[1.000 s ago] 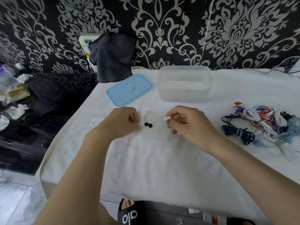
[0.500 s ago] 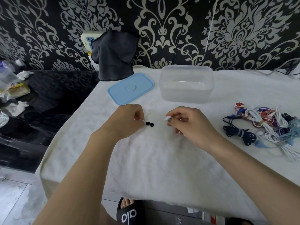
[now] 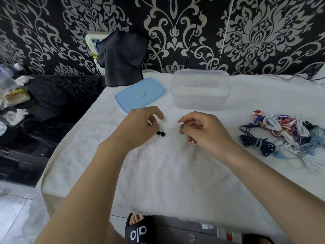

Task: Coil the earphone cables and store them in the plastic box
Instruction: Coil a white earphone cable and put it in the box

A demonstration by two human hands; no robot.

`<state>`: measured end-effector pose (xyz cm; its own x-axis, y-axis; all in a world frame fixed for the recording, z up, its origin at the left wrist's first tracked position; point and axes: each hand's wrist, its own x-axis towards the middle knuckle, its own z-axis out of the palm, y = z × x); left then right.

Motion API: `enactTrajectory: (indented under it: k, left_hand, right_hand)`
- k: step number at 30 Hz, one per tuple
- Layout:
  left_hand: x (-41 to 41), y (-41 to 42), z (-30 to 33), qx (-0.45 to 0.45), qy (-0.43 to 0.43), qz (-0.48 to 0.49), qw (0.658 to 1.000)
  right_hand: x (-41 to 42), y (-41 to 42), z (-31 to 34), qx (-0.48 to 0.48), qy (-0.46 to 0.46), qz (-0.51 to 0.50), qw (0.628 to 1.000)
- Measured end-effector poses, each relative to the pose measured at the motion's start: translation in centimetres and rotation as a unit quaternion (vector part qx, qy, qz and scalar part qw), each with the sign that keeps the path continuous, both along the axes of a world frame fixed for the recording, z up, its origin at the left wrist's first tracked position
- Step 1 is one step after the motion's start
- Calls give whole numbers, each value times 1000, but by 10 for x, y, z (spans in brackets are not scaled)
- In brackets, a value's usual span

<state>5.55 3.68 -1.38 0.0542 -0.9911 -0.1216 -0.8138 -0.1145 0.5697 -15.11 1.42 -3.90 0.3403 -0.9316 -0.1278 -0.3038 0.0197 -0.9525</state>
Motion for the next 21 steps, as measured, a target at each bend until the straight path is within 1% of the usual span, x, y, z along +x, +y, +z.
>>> enactTrajectory:
  k: [6, 9, 14, 21]
  left_hand:
    - [-19, 0, 4, 24, 88, -24, 996]
    - [-25, -1, 7, 19, 125, -22, 992]
    - [-30, -3, 9, 12, 150, -12, 989]
    - [-37, -7, 10, 15, 196, 1, 980]
  right_hand:
    - [-1, 2, 8, 8, -33, -5, 999]
    - [-2, 1, 10, 11, -38, -2, 999]
    - [-3, 0, 11, 3, -39, -23, 999]
    - [-4, 0, 17, 29, -69, -57, 996]
